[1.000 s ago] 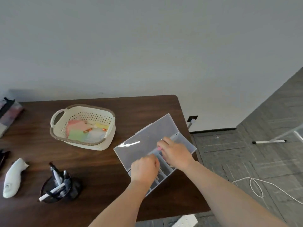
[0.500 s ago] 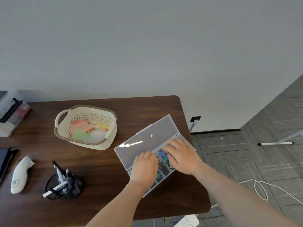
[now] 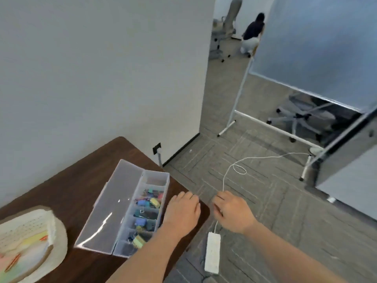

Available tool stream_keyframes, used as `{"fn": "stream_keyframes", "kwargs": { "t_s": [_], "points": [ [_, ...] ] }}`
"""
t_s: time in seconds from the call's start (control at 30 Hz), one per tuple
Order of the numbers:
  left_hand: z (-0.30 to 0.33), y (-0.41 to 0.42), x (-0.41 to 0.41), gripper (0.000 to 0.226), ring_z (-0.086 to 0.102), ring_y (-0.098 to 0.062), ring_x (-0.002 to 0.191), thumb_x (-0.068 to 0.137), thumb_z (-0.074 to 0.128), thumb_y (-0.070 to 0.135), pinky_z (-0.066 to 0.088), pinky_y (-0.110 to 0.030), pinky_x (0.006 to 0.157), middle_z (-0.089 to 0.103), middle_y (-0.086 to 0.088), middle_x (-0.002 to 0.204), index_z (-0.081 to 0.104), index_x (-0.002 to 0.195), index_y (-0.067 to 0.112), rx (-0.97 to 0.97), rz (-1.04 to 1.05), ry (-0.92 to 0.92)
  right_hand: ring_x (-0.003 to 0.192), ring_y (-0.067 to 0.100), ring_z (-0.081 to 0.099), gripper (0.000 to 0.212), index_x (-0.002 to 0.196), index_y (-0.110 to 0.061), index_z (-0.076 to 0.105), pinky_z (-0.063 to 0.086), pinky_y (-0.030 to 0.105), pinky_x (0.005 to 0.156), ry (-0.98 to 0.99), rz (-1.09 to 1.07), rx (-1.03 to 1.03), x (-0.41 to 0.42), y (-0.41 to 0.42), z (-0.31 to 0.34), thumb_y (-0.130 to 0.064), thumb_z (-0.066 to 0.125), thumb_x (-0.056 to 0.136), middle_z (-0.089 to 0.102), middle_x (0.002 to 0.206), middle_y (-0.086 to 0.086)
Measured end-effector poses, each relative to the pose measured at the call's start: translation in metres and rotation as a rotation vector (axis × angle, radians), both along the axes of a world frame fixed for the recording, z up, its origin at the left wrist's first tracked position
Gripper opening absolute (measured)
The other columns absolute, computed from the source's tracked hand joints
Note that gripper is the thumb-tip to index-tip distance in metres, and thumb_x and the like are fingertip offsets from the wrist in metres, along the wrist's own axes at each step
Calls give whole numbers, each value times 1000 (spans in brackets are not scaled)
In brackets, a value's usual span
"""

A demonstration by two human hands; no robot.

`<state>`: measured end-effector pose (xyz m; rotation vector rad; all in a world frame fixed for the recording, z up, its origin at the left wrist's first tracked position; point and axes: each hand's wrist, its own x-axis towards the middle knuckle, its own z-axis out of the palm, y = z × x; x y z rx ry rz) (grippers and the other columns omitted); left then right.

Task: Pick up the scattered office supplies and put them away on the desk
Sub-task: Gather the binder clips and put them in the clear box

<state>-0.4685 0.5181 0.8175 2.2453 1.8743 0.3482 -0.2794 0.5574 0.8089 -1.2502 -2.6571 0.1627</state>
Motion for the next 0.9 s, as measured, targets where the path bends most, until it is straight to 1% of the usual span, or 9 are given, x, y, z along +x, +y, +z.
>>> {"fn": "stream_keyframes", "kwargs": {
  "t_s": [0.13, 0.23, 0.3, 0.43, 0.53, 0.67, 0.73, 0.8, 0.9],
  "points": [
    [-12, -18, 76, 25, 55, -21, 83, 91, 34, 34, 43, -35, 70, 58, 1, 85, 55, 85, 21, 13, -331, 65, 68, 21, 56, 14, 73, -17, 51, 43, 30, 45, 50, -305, -29, 76, -82, -12, -28, 46, 80, 53, 72, -1],
    [-19, -41, 146, 22, 56, -23, 75, 87, 40, 32, 44, -35, 64, 58, -1, 77, 56, 78, 20, 26, -528, 73, 70, 20, 56, 15, 75, -18, 54, 43, 30, 46, 32, -511, -35, 131, -148, -17, -30, 47, 79, 54, 74, -2],
    [-22, -66, 195, 22, 56, -24, 76, 87, 42, 31, 44, -36, 65, 59, -1, 77, 58, 79, 18, 20, -658, 67, 73, 19, 55, 15, 79, -19, 55, 44, 31, 48, 46, -649, -67, 167, -196, -22, -31, 47, 81, 54, 77, -3],
    [-36, -133, 280, 20, 56, -24, 84, 89, 45, 30, 43, -36, 71, 60, -2, 85, 60, 86, 18, 0, -908, 49, 77, 19, 55, 17, 82, -20, 57, 41, 28, 49, 44, -912, -126, 227, -300, -34, -32, 45, 78, 54, 79, -3],
    [-53, -196, 331, 19, 53, -23, 91, 94, 43, 29, 40, -35, 78, 59, -1, 93, 58, 94, 18, -63, -1063, 47, 85, 21, 56, 20, 90, -20, 61, 47, 31, 53, 85, -1105, -193, 266, -390, -51, -29, 46, 80, 58, 87, -2],
    [-95, -281, 385, 23, 50, -20, 100, 98, 37, 26, 40, -32, 84, 56, 1, 105, 56, 106, 19, -159, -1175, 72, 105, 21, 52, 28, 114, -20, 60, 47, 33, 70, 140, -1339, -306, 307, -509, -89, -21, 47, 89, 58, 108, -1],
    [-125, -321, 402, 21, 50, -21, 101, 97, 38, 23, 41, -32, 83, 54, 2, 107, 55, 110, 19, -237, -1195, 141, 112, 20, 48, 33, 122, -20, 57, 47, 33, 77, 185, -1416, -375, 323, -564, -117, -18, 46, 91, 56, 118, -1],
    [-160, -354, 414, 23, 48, -21, 103, 96, 40, 19, 42, -32, 84, 53, 1, 112, 53, 115, 20, -309, -1210, 212, 116, 18, 46, 37, 127, -21, 53, 47, 34, 80, 209, -1471, -450, 333, -611, -152, -17, 45, 91, 53, 122, -2],
    [-224, -391, 428, 28, 47, -20, 104, 96, 39, 16, 42, -31, 83, 52, 1, 117, 51, 122, 20, -390, -1212, 282, 120, 18, 43, 37, 129, -25, 49, 48, 36, 78, 230, -1542, -576, 343, -664, -219, -17, 43, 93, 50, 125, -3]
  ]
}}
